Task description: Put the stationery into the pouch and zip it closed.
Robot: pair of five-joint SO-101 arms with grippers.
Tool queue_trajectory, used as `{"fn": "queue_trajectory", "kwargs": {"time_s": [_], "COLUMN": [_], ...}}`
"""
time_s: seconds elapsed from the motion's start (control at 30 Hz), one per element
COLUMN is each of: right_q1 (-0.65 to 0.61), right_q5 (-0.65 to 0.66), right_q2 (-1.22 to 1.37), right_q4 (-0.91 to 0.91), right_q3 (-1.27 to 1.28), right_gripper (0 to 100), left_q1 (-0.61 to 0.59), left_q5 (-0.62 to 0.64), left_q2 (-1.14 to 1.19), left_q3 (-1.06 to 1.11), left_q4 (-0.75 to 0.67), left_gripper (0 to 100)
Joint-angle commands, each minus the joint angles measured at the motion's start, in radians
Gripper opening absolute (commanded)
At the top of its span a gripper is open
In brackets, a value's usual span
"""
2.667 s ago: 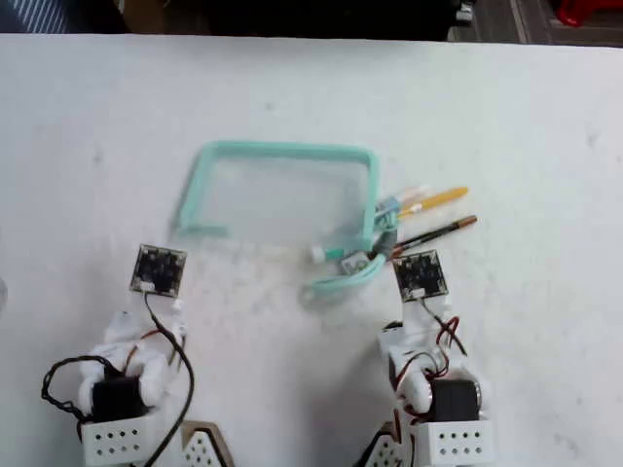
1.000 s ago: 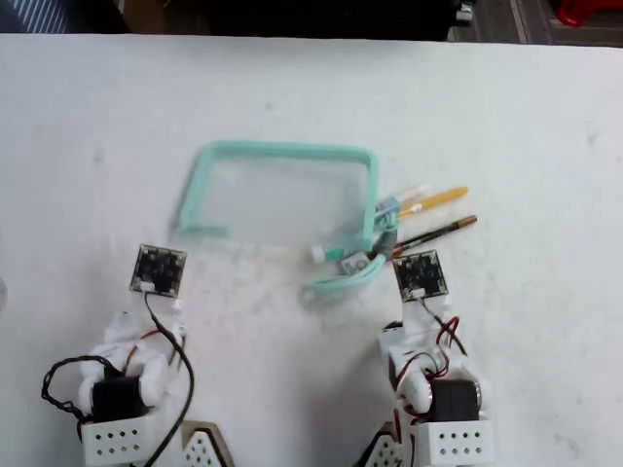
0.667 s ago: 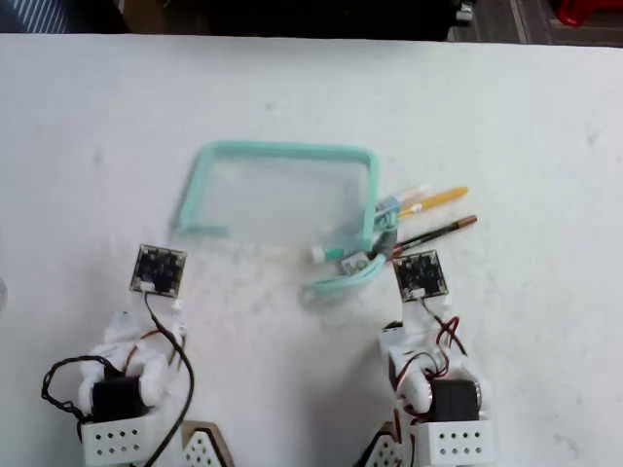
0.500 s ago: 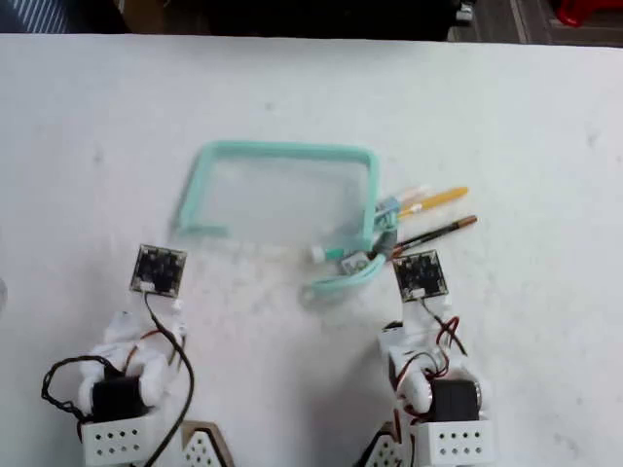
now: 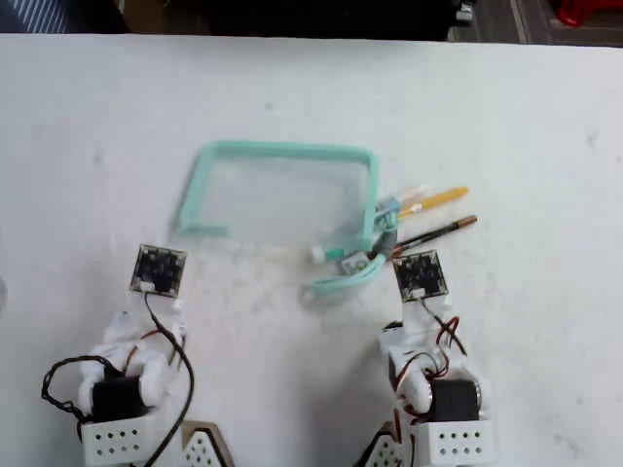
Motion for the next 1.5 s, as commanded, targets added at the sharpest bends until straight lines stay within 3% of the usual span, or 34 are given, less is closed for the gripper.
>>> {"fn": "queue_trajectory", "kwargs": {"time_s": [0.0, 1.0, 1.27, 1.47], "right_q1": [0.01, 0.004, -0.231, -0.165], "right_q5": [0.008, 0.011, 0.008, 0.012], "right_q2": [-0.004, -0.004, -0.004, 0.001], "right_q4": [0.005, 0.005, -0.148, -0.148], "right_q3": [0.009, 0.009, 0.009, 0.009], "right_gripper": [1.7, 1.8, 1.8, 1.8], "left_q1": [0.005, 0.008, 0.008, 0.005], "left_q5": [0.0, 0.002, -0.002, -0.002], "left_q2": [-0.007, -0.007, -0.007, -0.007], "left_q3": [-0.002, -0.002, -0.002, -0.002], "left_q4": [0.009, 0.009, 0.006, -0.006], "left_gripper": [2, 3, 3, 3]}}
